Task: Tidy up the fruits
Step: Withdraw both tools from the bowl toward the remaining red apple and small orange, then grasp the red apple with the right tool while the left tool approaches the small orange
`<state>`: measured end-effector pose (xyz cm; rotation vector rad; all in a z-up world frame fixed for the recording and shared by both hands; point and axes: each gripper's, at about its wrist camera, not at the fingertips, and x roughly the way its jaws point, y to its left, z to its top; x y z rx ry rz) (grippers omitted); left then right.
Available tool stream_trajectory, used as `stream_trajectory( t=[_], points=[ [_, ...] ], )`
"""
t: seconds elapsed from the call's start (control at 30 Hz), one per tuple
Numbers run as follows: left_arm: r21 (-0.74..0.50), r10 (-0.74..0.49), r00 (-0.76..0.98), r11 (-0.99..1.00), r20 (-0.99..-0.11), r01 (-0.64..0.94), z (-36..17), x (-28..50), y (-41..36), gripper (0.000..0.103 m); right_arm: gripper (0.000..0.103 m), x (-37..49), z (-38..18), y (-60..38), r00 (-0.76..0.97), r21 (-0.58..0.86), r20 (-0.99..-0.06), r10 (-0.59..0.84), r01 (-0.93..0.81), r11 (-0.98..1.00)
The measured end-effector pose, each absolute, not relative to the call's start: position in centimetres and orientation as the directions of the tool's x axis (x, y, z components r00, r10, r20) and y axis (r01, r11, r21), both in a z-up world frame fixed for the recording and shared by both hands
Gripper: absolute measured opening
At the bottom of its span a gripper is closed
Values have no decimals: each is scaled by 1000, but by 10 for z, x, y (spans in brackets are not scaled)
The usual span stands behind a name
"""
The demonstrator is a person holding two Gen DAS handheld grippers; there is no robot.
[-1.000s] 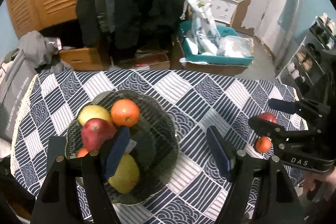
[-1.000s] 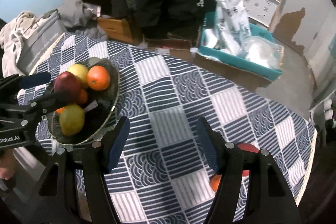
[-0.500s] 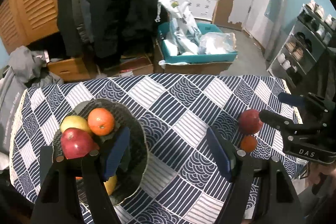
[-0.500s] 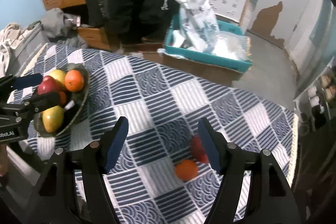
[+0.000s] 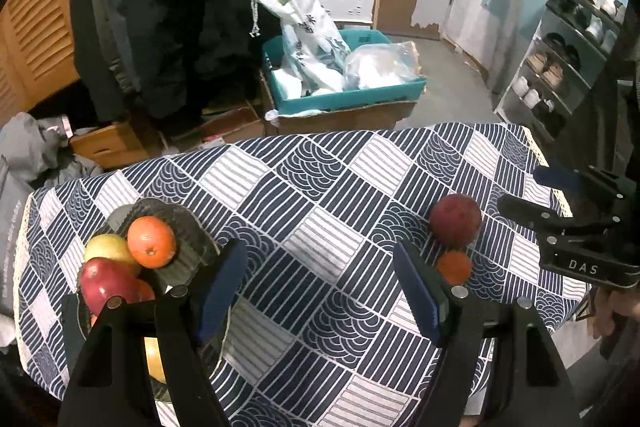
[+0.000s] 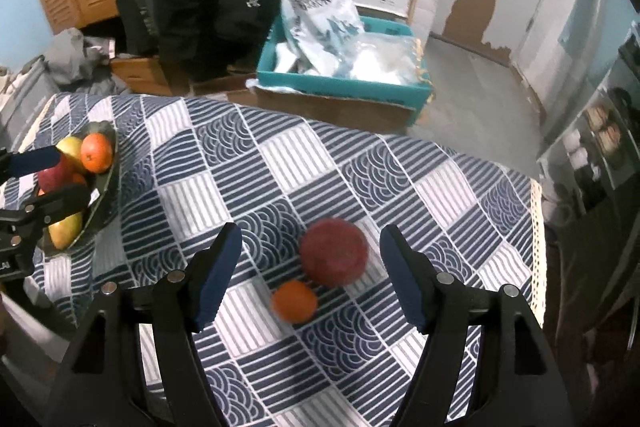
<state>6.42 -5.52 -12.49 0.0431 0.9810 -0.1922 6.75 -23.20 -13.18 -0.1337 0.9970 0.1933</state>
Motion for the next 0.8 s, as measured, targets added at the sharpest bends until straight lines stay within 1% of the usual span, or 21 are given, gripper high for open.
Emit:
stream_trajectory(
  t=[0.2,0.47,0.6,0.8],
  points=[
    [-34,-141,527,978,-838,207,-136,70,-72,77,72,73,-147,-248,503,-8,-860,91,-190,982],
    [-10,-122,497,975,-859,222,-161,84,-88,77,73,91,-187,-262,424,35,-900,101,-159,987],
    [6,-109,488,973,-866,230,-174,90,-93,77,73,99,-207,-264,381,76,-916,128,-149,986],
    [14,-99,472,973,-876,229,-189,100,-97,77,73,108,-228,-263,341,90,-930,135,-144,985]
  ],
)
